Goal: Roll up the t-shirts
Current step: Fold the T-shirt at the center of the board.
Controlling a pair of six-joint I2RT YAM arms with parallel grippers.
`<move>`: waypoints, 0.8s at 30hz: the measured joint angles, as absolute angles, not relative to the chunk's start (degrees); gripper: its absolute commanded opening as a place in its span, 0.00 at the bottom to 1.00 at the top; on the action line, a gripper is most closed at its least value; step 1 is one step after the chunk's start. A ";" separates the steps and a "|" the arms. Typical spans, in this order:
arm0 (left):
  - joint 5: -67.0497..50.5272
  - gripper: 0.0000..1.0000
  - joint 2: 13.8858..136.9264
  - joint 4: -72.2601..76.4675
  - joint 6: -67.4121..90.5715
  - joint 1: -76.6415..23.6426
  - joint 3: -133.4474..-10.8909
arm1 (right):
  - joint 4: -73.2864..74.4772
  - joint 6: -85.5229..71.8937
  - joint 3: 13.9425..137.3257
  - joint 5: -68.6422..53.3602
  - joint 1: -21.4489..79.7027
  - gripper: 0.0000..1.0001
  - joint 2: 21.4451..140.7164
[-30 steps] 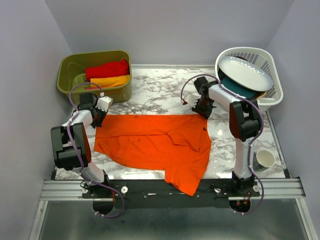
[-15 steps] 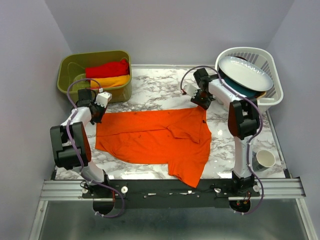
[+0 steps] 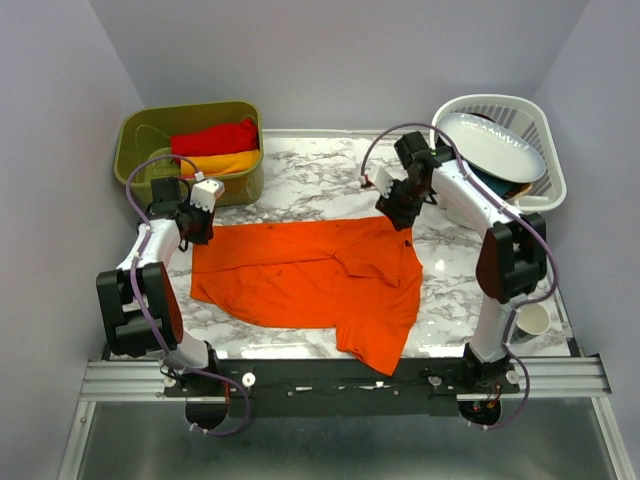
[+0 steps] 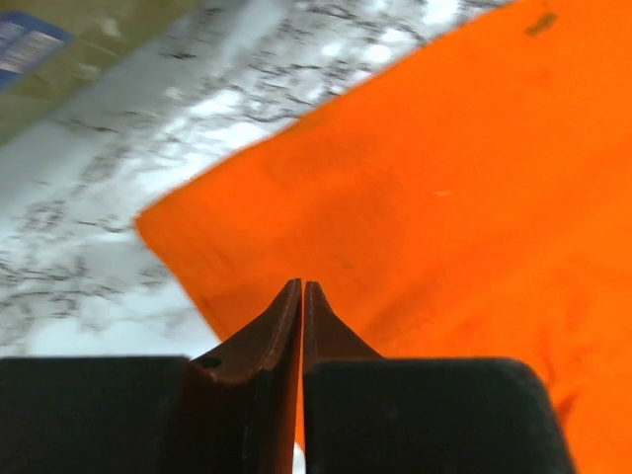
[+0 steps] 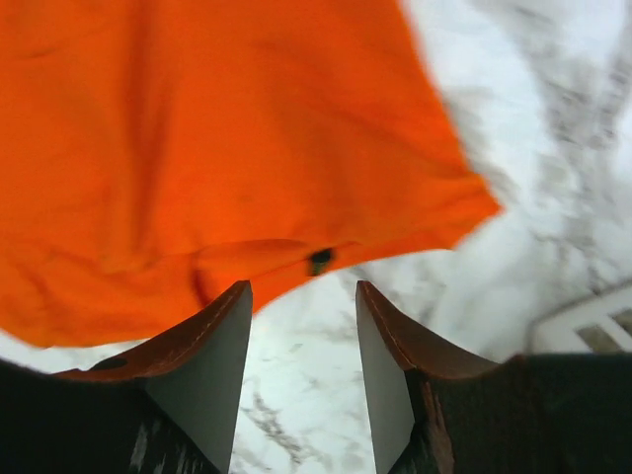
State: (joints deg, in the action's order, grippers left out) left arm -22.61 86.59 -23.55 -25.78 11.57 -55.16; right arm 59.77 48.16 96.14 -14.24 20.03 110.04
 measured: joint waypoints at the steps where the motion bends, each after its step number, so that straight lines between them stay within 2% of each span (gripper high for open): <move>1: -23.51 0.23 85.69 -24.03 -25.34 11.44 -54.39 | 59.66 48.84 93.21 -15.75 21.04 0.56 107.74; 8: -26.98 0.27 77.56 -25.58 -22.17 10.48 -49.56 | 57.39 53.91 79.35 -23.20 33.61 0.50 94.80; 24: -27.59 0.29 60.29 -27.49 -22.96 10.48 -37.47 | 50.15 62.46 78.63 -24.34 45.34 0.52 104.36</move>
